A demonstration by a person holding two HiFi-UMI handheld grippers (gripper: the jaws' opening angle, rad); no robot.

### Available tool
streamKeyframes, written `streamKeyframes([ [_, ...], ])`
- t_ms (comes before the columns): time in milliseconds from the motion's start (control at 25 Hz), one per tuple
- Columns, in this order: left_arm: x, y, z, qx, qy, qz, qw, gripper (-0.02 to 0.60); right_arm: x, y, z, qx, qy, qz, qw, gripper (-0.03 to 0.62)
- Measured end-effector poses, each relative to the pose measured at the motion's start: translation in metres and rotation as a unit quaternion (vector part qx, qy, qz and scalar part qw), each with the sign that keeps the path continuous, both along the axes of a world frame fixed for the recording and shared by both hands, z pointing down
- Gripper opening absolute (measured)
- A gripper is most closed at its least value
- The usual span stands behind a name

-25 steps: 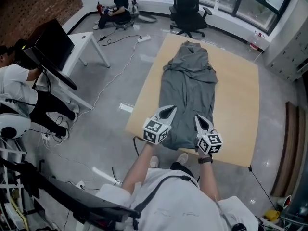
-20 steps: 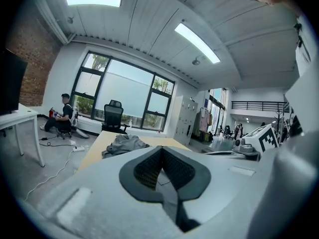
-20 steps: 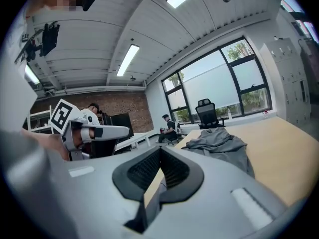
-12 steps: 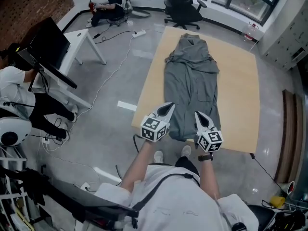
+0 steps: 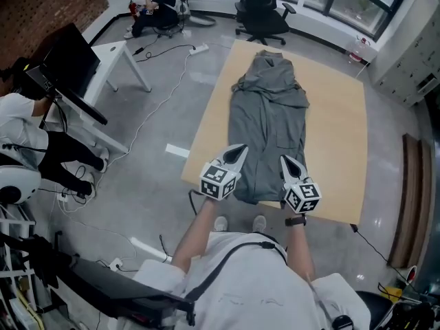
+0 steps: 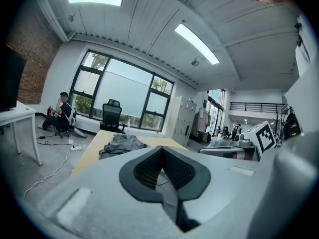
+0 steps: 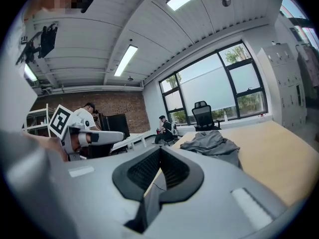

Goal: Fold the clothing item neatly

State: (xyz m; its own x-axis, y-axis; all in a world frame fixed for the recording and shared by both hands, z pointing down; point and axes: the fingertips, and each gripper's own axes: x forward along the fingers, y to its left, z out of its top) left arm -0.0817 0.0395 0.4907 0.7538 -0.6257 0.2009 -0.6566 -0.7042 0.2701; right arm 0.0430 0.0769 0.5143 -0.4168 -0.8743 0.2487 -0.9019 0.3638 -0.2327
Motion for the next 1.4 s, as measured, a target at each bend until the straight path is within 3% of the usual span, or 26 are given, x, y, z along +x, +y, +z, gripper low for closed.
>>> streamKeyframes([
  [480,0.036,0.002,0.017,-0.016,-0.021,-0.018,0.9995,0.0,0.053,0.0,0.02,-0.028,0.007,-0.012,0.999,0.005],
  [920,0.039,0.021,0.107,-0.101,-0.091,-0.039,0.99,0.0,0.1,0.023,0.096,-0.116,0.028,0.007,0.993,0.006],
  [1120,0.018,0.037,0.168,-0.172,-0.146,-0.064,0.972,0.0,0.118,0.038,0.142,-0.178,0.053,0.014,0.982,0.008],
  [1240,0.005,0.056,0.201,-0.213,-0.174,-0.076,0.9585,0.014,0.129,0.057,0.169,-0.215,0.058,0.022,0.975,0.049],
  [1320,-0.006,0.062,0.218,-0.234,-0.19,-0.085,0.9497,0.078,0.135,0.064,0.188,-0.232,0.061,0.028,0.97,0.096],
  [1400,-0.019,0.066,0.233,-0.256,-0.204,-0.095,0.9401,0.147,0.138,0.067,0.205,-0.248,0.065,0.029,0.966,0.222],
])
